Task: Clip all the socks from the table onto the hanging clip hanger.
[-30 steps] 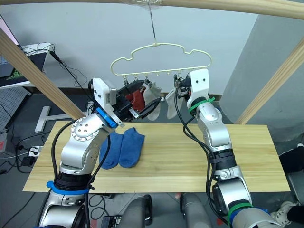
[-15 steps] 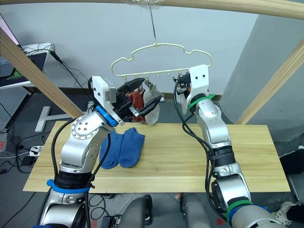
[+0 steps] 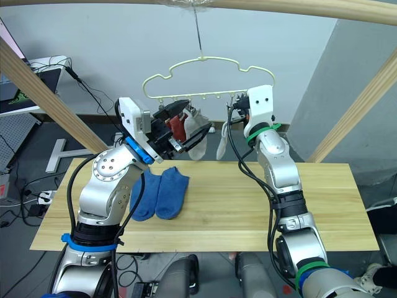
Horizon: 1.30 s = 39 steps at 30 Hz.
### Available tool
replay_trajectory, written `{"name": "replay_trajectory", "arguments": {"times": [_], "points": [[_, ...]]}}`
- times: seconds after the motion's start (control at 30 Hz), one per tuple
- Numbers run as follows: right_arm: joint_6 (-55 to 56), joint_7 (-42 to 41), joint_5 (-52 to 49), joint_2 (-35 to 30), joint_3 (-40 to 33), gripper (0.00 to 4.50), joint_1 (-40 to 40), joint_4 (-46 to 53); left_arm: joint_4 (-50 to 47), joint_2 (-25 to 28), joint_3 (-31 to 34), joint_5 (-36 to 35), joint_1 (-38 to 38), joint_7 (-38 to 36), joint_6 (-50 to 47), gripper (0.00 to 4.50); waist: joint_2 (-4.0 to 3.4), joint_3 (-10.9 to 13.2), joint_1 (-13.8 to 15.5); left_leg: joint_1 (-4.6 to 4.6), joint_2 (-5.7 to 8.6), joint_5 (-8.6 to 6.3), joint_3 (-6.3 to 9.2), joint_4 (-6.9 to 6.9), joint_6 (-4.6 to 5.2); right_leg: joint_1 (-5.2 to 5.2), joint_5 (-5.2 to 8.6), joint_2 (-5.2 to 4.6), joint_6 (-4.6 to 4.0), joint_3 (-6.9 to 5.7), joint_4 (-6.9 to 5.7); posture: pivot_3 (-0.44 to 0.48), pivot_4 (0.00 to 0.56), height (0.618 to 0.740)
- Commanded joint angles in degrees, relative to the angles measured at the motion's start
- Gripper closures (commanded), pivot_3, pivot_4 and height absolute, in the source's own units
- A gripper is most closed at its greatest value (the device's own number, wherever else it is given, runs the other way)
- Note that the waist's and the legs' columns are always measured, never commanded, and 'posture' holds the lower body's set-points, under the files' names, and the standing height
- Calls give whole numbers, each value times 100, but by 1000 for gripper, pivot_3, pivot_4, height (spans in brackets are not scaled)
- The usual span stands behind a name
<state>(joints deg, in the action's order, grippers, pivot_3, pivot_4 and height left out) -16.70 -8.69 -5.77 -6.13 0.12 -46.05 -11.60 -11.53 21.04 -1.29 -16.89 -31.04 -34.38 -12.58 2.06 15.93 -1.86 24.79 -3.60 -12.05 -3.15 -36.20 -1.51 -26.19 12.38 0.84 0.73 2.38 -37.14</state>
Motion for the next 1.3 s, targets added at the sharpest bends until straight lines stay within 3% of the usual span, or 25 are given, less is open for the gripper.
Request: {"name": "replay_trajectory", "arguments": {"times": [0.03,0.33,0.43,0.57,0.8,1.03,1.3], "points": [[25,-43,-17,-37,-56,4400,3,274,-365,-24,50,-106,75,35,-41,465,0,0,0,0,0,0,0,0,0,0,0,0,0,0,0,10,304,740],[-738,-469,-251,-381,-91,4400,465,1052,-613,-19,4,-46,1212,196,-516,465,-1,0,-1,0,-4,0,1,-1,0,0,-1,-4,-1,1,-2,3,303,740],[-1537,-618,-605,-456,-187,4400,636,1596,-174,43,82,291,1806,467,-488,465,-1,0,-4,-4,-8,0,1,-1,0,1,1,-3,1,3,-5,-4,304,740],[-2158,-608,-860,-499,-322,4400,667,1942,436,140,145,667,1990,724,-297,465,-2,1,3,-4,-7,1,13,-9,1,1,6,-2,8,-1,-14,-13,301,740],[-3729,-263,-1620,-321,-916,4400,555,2392,1816,100,144,1138,1863,1069,65,465,-2,1,1,-3,-7,0,5,-32,2,4,4,-7,6,0,-22,-26,296,740],[-3782,-249,-1637,-439,-835,4400,487,2409,3453,-181,4,1470,1272,1178,478,465,-1,0,12,3,0,0,5,-44,3,8,3,-13,8,-3,-20,-34,292,740],[-3829,-208,-1649,-468,-842,4400,430,2379,4004,-235,-423,1711,1014,751,526,465,-1,0,5,3,-1,-1,7,-45,4,8,2,-11,10,-6,-24,-41,291,740]]}}
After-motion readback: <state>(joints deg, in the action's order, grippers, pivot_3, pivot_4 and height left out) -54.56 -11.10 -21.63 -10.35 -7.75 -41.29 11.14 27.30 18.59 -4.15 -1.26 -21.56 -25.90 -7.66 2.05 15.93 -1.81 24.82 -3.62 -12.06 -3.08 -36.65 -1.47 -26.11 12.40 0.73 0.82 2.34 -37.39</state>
